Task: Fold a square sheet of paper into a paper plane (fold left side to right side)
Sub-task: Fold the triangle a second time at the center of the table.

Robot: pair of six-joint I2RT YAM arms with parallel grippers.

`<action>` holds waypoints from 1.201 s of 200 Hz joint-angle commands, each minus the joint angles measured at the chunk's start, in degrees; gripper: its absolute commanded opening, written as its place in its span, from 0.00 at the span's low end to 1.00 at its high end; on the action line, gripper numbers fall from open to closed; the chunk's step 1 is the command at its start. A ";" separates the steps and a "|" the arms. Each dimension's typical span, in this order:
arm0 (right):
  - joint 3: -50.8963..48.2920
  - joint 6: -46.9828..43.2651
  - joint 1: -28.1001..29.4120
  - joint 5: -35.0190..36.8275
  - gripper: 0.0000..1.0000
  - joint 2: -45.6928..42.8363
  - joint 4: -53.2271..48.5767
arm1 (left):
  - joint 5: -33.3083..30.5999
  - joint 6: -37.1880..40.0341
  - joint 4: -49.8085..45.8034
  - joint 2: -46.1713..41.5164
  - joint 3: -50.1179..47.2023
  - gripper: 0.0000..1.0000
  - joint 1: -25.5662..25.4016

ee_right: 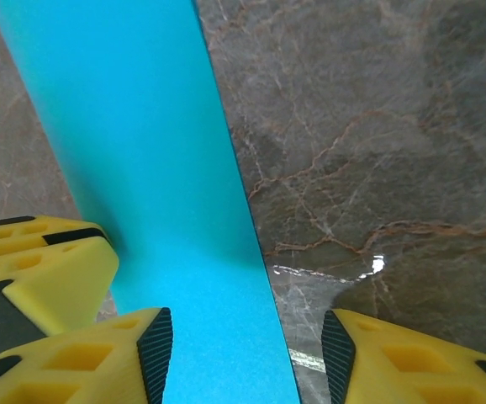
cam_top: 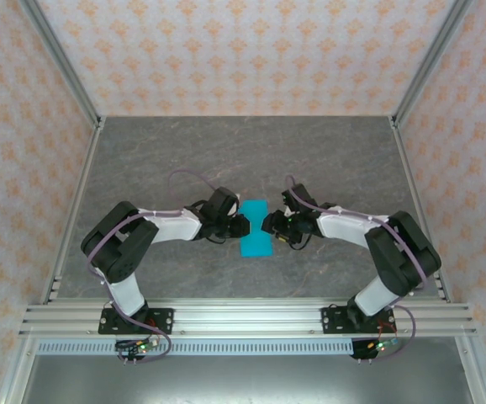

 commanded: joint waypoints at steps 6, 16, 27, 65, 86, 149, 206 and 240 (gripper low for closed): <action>1.66 1.03 -0.22 -1.94 0.51 0.63 1.19 | -1.82 -0.73 -1.47 -1.01 -1.76 0.19 -0.01; 1.48 1.14 -0.24 -2.09 0.50 0.56 1.15 | -1.80 -0.80 -1.25 -1.01 -1.79 0.18 0.06; 1.30 1.31 -0.18 -2.35 0.49 0.38 0.94 | -1.71 -0.91 -1.09 -0.89 -1.78 0.18 0.06; 0.13 1.98 -0.14 -3.10 0.47 -0.14 0.48 | -1.61 -0.93 -0.63 -0.65 -1.99 0.17 0.06; 0.06 1.85 0.11 -3.27 0.47 0.02 0.01 | -1.29 -1.10 -0.26 -0.31 -2.00 0.17 0.06; 1.11 1.36 1.43 -2.84 0.47 2.29 -1.10 | -1.00 -1.26 0.20 -0.04 -2.03 0.16 0.06; 1.16 2.11 2.21 -4.50 0.47 2.85 0.68 | -0.74 -1.38 0.50 0.04 -2.08 0.16 0.06; 0.77 4.47 2.33 -7.01 0.46 2.40 5.46 | -0.59 -1.46 0.70 0.08 -2.12 0.16 0.06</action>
